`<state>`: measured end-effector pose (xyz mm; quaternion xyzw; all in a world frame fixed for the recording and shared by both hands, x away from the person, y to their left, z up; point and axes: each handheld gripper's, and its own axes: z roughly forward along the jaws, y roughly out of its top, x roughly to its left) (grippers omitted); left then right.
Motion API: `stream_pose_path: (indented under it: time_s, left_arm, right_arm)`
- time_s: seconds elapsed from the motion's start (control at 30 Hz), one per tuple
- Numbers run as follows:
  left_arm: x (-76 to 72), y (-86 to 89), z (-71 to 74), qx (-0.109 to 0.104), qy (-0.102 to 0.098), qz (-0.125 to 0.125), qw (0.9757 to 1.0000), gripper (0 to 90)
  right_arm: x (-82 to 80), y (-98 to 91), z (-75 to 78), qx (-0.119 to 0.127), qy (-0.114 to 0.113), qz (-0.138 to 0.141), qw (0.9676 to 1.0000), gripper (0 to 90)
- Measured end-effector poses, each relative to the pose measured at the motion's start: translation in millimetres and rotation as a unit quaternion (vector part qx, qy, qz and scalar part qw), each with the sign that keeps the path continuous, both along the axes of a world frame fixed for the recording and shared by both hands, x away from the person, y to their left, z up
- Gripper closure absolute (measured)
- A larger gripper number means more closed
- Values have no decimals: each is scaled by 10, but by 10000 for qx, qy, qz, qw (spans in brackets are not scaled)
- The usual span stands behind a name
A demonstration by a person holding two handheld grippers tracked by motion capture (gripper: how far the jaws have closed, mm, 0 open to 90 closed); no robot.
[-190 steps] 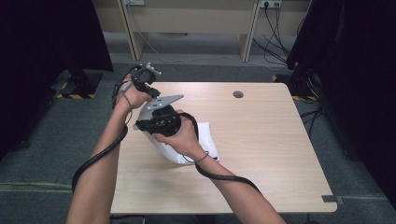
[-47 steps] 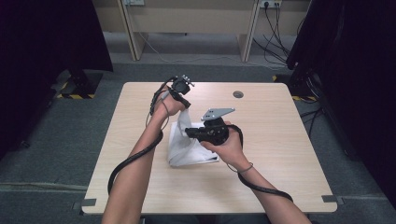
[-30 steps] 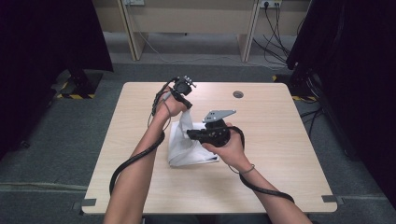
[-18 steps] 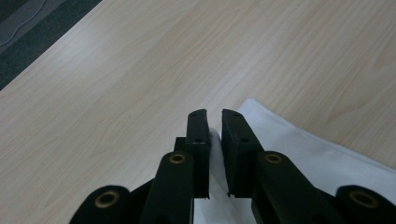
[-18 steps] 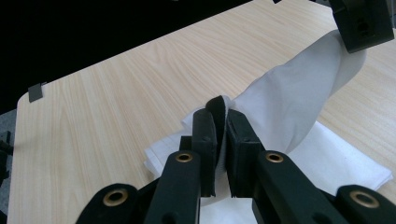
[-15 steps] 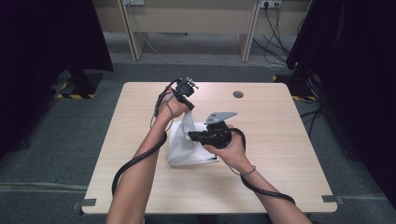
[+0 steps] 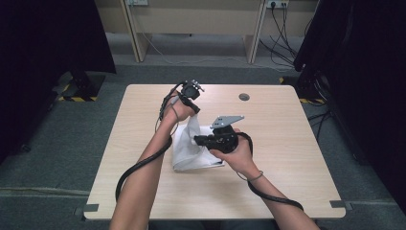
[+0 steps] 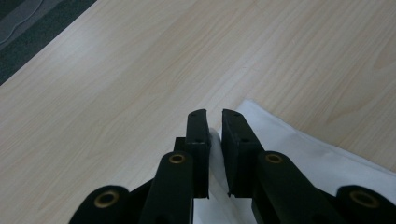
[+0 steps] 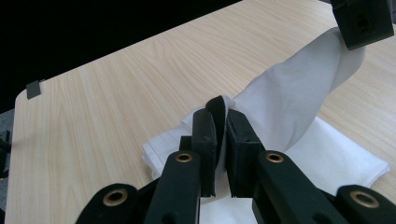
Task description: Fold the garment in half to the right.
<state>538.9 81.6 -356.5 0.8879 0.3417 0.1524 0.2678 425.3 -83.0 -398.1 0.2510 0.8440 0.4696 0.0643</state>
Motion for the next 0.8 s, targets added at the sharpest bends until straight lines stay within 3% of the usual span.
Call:
stream_pose_path:
  time_s: [0.8]
  left_arm:
    - [11,-53,-29,9,27,-29,10000,800]
  right_arm:
    - [-1,-58,-62,-74,31,-15,10000,837]
